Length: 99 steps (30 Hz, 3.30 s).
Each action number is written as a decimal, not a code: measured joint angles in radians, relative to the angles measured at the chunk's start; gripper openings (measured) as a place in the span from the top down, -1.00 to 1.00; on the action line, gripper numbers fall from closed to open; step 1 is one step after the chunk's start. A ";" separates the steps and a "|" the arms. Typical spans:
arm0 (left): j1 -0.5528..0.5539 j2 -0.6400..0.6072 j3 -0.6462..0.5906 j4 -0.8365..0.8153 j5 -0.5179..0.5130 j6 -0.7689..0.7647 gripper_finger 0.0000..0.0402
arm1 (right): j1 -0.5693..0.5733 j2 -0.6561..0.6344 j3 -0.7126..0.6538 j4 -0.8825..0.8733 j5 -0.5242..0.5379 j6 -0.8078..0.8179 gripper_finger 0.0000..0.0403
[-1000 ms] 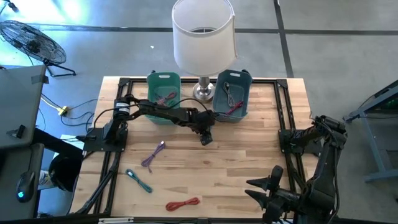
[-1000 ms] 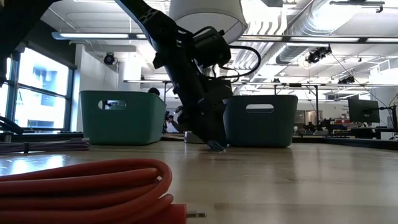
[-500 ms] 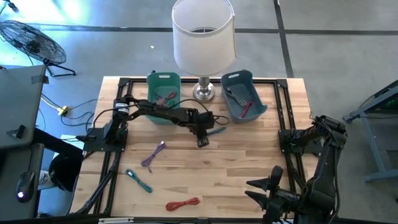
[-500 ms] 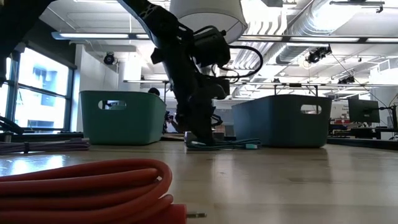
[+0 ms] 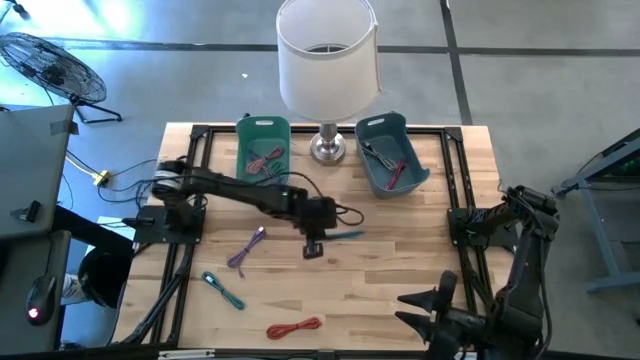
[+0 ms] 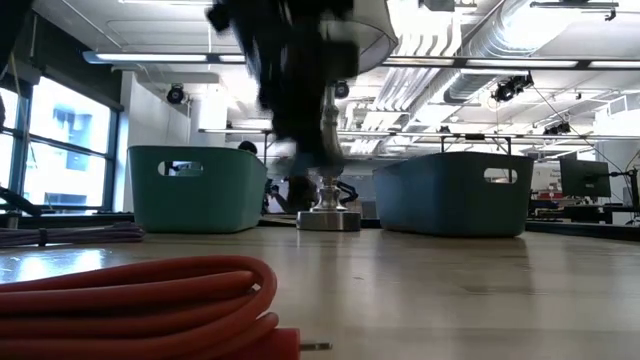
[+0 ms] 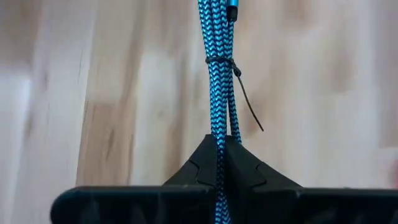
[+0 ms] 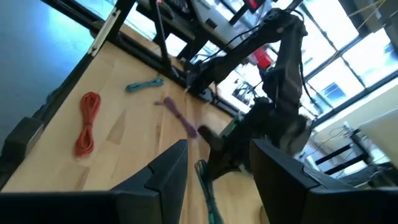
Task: Pick & Place USB Port
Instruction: Put the top blue patterned charger cable into the blue bin
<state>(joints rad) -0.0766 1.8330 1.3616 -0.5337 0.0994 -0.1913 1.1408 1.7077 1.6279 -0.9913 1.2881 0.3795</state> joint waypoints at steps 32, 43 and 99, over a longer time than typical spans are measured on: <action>-0.447 -0.332 0.001 0.567 -0.191 0.766 1.00 | -0.175 0.000 0.000 0.697 -0.252 -0.814 0.30; -0.447 -0.325 0.001 0.560 -0.139 0.764 1.00 | -0.284 0.000 0.000 0.776 -0.537 -0.937 0.34; -0.418 -0.325 -0.051 0.505 -0.095 0.788 1.00 | -0.487 0.035 0.000 0.817 -0.955 -0.934 0.86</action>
<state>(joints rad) -0.4950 1.5085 1.3107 -0.0286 0.0043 0.5968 0.6533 1.7424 1.6279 -0.1743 0.3334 -0.5543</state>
